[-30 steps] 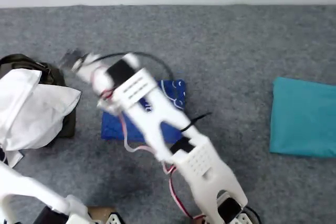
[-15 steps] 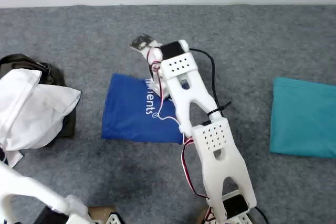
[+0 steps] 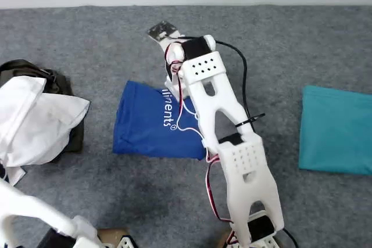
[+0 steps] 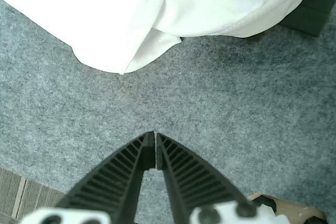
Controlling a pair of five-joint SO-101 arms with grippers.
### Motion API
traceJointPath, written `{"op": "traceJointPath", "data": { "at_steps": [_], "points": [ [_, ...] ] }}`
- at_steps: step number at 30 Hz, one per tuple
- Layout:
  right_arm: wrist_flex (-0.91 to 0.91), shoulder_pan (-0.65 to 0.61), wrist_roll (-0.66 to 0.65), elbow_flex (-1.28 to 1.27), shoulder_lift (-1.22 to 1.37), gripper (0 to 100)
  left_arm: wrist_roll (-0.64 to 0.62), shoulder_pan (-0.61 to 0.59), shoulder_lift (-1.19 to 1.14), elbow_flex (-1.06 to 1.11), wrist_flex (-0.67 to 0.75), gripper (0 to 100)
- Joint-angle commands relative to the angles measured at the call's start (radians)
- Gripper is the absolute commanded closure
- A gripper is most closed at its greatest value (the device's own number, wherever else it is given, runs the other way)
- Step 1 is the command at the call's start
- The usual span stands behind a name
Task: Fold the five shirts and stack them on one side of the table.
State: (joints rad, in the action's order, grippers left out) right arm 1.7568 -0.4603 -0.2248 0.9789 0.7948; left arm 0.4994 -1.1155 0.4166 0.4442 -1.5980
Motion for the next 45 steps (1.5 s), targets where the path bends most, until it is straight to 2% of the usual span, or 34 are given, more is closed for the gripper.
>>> {"op": "traceJointPath", "data": {
  "at_steps": [1, 4, 7, 11, 20, 22, 27, 31, 35, 41, 45],
  "points": [
    [0.041, -0.016, 0.166, -0.222, -0.216, 71.2, -0.006, 0.009, 0.041, -0.036, 0.012, 98],
    [0.038, -0.038, 0.330, -0.354, -0.291, 64.5, -0.006, 0.009, 0.041, -0.036, 0.012, 98],
    [0.038, -0.061, 0.405, -0.408, -0.277, 60.2, -0.006, 0.009, 0.041, -0.036, 0.014, 98],
    [0.007, -0.084, 0.411, -0.399, -0.183, 57.4, -0.006, 0.009, 0.040, -0.036, 0.015, 98],
    [-0.033, -0.091, 0.411, -0.219, 0.073, 58.3, -0.006, 0.009, 0.040, -0.036, 0.015, 98],
    [-0.031, -0.091, 0.411, -0.196, 0.113, 63.4, -0.006, 0.009, 0.040, -0.036, 0.014, 98],
    [-0.031, -0.085, 0.404, -0.189, 0.130, 85.3, -0.006, 0.009, 0.040, -0.036, 0.014, 98],
    [-0.010, -0.079, 0.400, -0.189, 0.128, 93.9, -0.006, 0.009, 0.040, -0.036, 0.015, 98],
    [0.028, -0.065, 0.318, -0.167, 0.127, 98.8, -0.006, 0.009, 0.040, -0.036, 0.015, 98],
    [0.039, -0.002, 0.210, -0.163, 0.038, 98.8, -0.006, 0.009, 0.040, -0.008, 0.017, 98],
    [0.039, 0.065, -0.005, -0.163, -0.021, 98.9, -0.005, 0.009, 0.041, 0.005, 0.017, 98]
  ]
}}
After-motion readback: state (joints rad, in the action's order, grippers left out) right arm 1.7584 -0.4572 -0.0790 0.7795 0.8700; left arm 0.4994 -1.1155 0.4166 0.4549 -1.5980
